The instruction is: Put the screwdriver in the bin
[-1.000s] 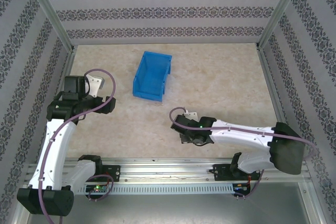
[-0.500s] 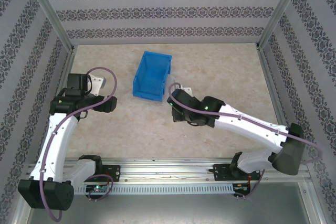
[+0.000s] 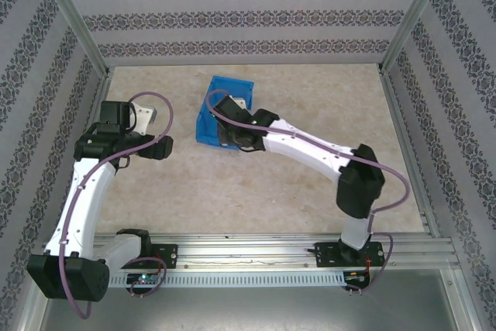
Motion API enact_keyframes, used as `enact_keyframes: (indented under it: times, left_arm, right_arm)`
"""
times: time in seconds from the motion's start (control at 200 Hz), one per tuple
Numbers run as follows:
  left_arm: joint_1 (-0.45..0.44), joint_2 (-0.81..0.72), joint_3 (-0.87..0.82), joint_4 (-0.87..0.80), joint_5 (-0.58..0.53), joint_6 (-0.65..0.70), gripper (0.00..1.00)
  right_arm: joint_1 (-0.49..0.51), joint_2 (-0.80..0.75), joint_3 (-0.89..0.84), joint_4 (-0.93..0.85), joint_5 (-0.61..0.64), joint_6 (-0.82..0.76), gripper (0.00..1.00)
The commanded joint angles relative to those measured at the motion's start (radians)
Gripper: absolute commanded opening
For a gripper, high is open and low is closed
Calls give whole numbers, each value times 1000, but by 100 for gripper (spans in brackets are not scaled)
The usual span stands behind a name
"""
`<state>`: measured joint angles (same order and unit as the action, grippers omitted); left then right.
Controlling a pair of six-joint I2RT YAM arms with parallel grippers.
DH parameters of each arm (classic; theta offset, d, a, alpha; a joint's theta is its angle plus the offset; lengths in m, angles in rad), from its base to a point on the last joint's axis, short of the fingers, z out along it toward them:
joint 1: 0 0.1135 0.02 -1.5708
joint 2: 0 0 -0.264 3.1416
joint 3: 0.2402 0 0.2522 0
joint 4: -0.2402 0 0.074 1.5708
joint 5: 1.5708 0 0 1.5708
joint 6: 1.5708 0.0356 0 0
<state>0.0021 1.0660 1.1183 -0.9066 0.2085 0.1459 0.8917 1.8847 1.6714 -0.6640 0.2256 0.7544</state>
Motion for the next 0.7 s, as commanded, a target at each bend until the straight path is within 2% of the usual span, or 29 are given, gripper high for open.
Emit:
enact_keyframes:
  times: [0.0, 0.39, 0.699]
  left_arm:
    - [10, 2, 33, 5, -3, -1, 99]
    - [10, -22, 33, 0, 4, 0, 99]
    - [10, -26, 30, -12, 0, 9, 99]
  right_arm:
    - [-18, 82, 84, 35, -15, 29, 14]
    - [-69, 318, 290, 55, -17, 100, 14]
    - [-80, 430, 367, 68, -32, 146, 15]
